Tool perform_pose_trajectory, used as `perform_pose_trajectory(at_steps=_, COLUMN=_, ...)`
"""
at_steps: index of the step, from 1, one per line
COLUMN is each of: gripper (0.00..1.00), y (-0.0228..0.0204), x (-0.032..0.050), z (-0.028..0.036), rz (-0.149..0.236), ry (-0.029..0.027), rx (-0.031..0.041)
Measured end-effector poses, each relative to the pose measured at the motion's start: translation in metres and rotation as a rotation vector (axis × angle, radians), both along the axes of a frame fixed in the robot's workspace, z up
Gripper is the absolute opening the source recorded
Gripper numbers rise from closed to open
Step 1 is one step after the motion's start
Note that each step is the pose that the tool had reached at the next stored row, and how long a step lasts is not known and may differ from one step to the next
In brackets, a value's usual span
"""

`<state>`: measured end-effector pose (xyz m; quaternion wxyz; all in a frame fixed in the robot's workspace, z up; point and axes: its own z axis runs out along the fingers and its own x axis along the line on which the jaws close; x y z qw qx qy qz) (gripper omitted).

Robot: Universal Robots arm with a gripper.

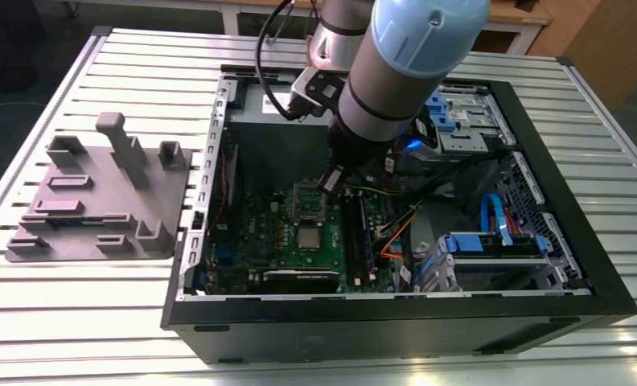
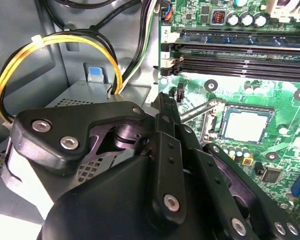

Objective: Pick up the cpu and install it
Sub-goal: 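Close the cpu cover, then install the first cpu locking lever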

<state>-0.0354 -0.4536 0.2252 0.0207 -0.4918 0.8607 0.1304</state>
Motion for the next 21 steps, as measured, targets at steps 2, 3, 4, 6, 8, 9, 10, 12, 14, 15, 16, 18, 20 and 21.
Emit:
perform_pose_trajectory(at_steps=2, gripper=0.11, y=0.0000, x=-0.0005, z=0.0006, rz=0.000, ry=-0.0002, rx=-0.0054)
perform_pose_trajectory(at_steps=3, gripper=0.11, y=0.0000, x=-0.0007, z=0.0009, rz=0.000, ry=-0.0002, rx=-0.0102)
perform_pose_trajectory(at_steps=4, gripper=0.11, y=0.0000, x=-0.0009, z=0.0010, rz=0.000, ry=-0.0002, rx=-0.0153)
perform_pose_trajectory(at_steps=6, gripper=0.11, y=0.0000, x=-0.0013, z=0.0012, rz=0.000, ry=-0.0003, rx=-0.0275)
perform_pose_trajectory(at_steps=8, gripper=0.11, y=-0.0001, x=-0.0018, z=0.0017, rz=0.000, ry=-0.0004, rx=-0.0316)
perform_pose_trajectory(at_steps=9, gripper=0.11, y=-0.0001, x=-0.0020, z=0.0020, rz=0.000, ry=-0.0005, rx=-0.0322)
perform_pose_trajectory(at_steps=10, gripper=0.11, y=0.0000, x=-0.0024, z=0.0023, rz=0.000, ry=-0.0006, rx=-0.0325)
perform_pose_trajectory(at_steps=12, gripper=0.11, y=-0.0001, x=-0.0029, z=0.0034, rz=0.000, ry=-0.0007, rx=-0.0329)
perform_pose_trajectory(at_steps=14, gripper=0.11, y=0.0000, x=-0.0034, z=0.0050, rz=0.000, ry=-0.0008, rx=-0.0329)
perform_pose_trajectory(at_steps=15, gripper=0.11, y=0.0000, x=-0.0036, z=0.0058, rz=0.000, ry=-0.0010, rx=-0.0328)
perform_pose_trajectory(at_steps=16, gripper=0.11, y=0.0000, x=-0.0038, z=0.0066, rz=0.000, ry=-0.0010, rx=-0.0328)
perform_pose_trajectory(at_steps=18, gripper=0.11, y=0.0000, x=-0.0042, z=0.0081, rz=0.000, ry=-0.0010, rx=-0.0328)
perform_pose_trajectory(at_steps=20, gripper=0.11, y=0.0000, x=-0.0046, z=0.0097, rz=0.000, ry=-0.0010, rx=-0.0328)
perform_pose_trajectory(at_steps=21, gripper=0.11, y=0.0000, x=-0.0047, z=0.0105, rz=0.000, ry=-0.0010, rx=-0.0328)
